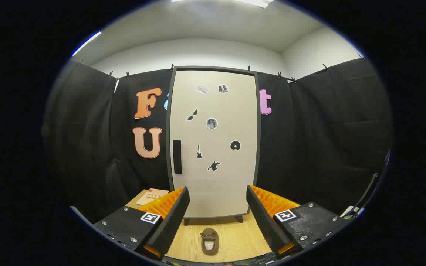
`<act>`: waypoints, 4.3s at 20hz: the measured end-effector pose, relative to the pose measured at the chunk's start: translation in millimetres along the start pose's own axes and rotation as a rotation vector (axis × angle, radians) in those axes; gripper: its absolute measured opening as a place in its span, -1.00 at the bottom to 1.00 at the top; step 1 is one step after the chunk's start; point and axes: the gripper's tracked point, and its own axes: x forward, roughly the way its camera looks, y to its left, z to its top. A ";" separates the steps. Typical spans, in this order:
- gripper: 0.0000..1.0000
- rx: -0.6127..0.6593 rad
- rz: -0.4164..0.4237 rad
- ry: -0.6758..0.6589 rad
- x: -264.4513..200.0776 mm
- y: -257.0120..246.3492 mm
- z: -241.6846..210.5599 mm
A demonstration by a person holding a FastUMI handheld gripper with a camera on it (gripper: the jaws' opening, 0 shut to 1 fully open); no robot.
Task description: Open the shoe cabinet door, grab the shoes and put them into the shoe cabinet, then close the shoe cabinet door.
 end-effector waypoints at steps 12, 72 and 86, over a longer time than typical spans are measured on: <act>0.93 -0.006 -0.003 -0.004 -6.8 -2.4 4.4; -0.44 0.061 0.160 0.055 273.7 157.9 -23.5; -0.54 0.108 0.069 0.071 188.2 92.4 -31.0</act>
